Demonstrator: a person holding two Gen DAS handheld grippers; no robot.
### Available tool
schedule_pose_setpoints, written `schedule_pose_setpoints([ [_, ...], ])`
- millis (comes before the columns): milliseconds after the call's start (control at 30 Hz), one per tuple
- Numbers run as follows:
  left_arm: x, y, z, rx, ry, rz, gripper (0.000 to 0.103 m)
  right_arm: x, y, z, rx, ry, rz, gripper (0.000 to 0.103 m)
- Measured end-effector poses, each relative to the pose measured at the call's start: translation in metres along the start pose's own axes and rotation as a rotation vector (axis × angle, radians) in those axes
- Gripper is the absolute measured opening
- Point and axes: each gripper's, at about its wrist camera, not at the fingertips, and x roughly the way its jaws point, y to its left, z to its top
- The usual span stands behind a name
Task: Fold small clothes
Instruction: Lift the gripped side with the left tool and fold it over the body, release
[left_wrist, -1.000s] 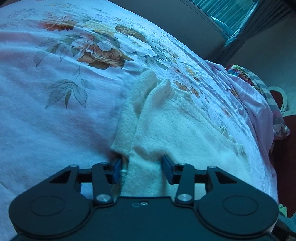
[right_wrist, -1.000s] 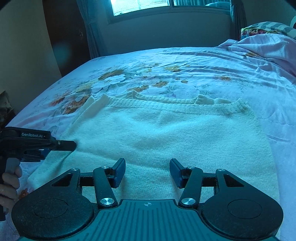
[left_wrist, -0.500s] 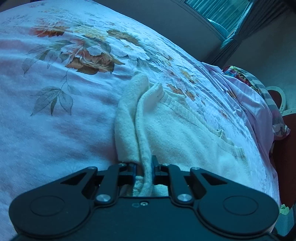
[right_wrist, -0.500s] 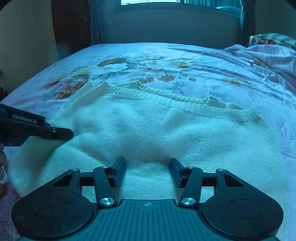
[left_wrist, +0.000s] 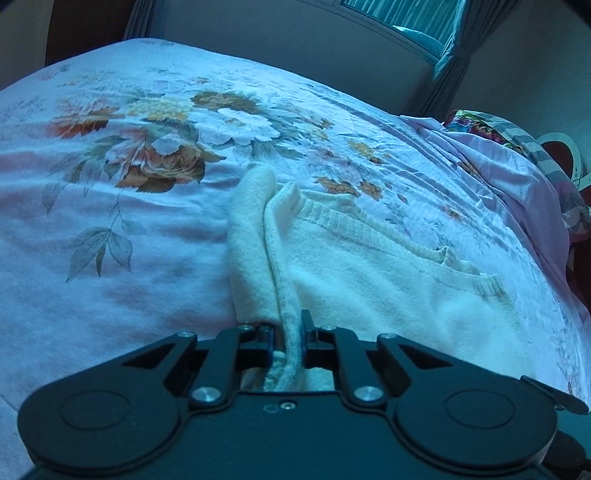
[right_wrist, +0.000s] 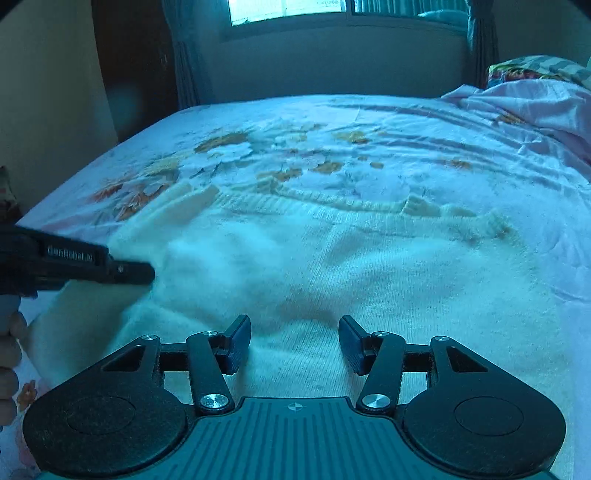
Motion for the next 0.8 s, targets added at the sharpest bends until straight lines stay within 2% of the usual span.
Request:
schedule_pose_setpoints([
  [267, -0.020, -0.064, 0.011, 0.136, -0.037, -0.030, 0.009, -0.031, -0.030, -0.001, 0.103, -0.060, 0.043, 0.053],
  [433, -0.012, -0.127, 0.004, 0.244, -0.017, -0.068, 0.009, -0.056, -0.066, -0.009, 0.183, -0.075, 0.047, 0.053],
  [533, 0.004, -0.165, -0.009, 0.297, 0.025, -0.090, 0.009, -0.070, -0.092, -0.020, 0.249, -0.071, 0.049, 0.053],
  [633, 0.029, -0.198, -0.027, 0.351, 0.117, -0.083, 0.010, -0.080, -0.115, -0.036, 0.327, -0.041, 0.089, 0.053],
  [667, 0.039, -0.206, -0.032, 0.359, 0.165, -0.076, 0.014, -0.083, -0.121, -0.041, 0.345, -0.037, 0.099, 0.053],
  [733, 0.047, -0.211, -0.037, 0.333, 0.238, -0.108, 0.021, -0.091, -0.127, -0.048, 0.360, -0.040, 0.120, 0.053],
  [800, 0.040, -0.209, -0.034, 0.295, 0.256, -0.156, 0.025, -0.097, -0.129, -0.050, 0.371, -0.045, 0.140, 0.053],
])
